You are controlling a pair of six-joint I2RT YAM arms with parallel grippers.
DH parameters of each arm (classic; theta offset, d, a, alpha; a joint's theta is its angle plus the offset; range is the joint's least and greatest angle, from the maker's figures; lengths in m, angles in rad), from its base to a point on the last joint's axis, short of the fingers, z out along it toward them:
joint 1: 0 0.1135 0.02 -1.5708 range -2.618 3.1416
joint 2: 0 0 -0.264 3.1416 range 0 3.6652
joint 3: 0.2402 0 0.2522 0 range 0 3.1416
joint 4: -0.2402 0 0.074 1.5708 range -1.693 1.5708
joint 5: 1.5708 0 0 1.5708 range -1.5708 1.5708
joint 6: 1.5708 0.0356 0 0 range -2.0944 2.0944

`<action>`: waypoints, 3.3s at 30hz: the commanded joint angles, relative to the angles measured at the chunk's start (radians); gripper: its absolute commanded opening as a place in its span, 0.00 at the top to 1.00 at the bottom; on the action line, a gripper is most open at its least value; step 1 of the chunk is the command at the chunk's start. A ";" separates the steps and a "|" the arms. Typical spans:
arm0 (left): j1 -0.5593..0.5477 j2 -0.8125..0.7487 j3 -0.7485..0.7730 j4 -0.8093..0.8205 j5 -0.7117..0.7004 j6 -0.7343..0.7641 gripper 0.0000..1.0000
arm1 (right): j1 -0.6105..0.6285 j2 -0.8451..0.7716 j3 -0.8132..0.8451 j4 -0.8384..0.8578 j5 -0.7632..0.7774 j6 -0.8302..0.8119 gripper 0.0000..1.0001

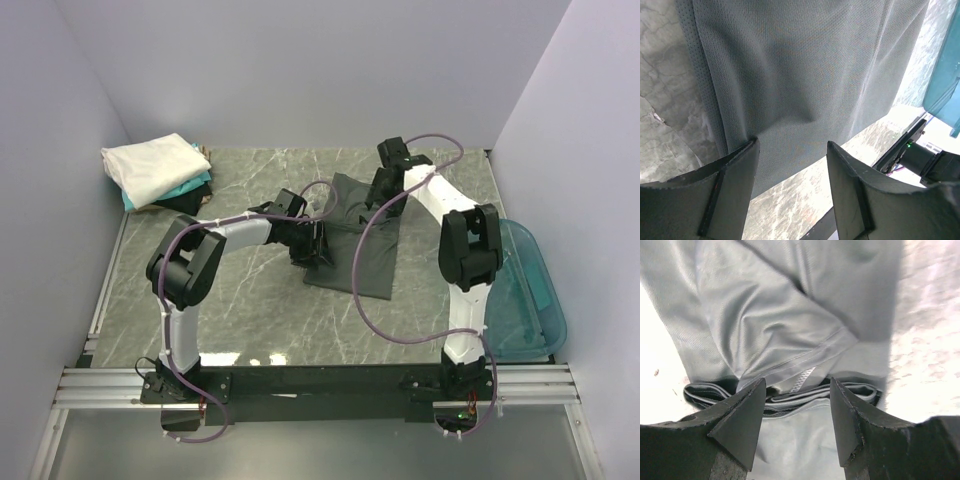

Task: Fold and stack the t-shirts
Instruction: Fold the tshirt

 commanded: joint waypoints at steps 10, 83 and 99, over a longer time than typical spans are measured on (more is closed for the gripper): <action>-0.005 -0.105 -0.018 -0.078 -0.108 0.020 0.36 | -0.013 -0.400 -0.450 0.152 -0.112 0.006 0.39; -0.058 -0.144 -0.192 -0.081 -0.324 -0.094 0.73 | 0.113 -0.583 -1.035 0.283 -0.195 0.091 0.87; -0.083 -0.179 -0.213 -0.070 -0.399 -0.121 0.99 | 0.113 -0.610 -1.047 0.255 -0.178 0.075 1.00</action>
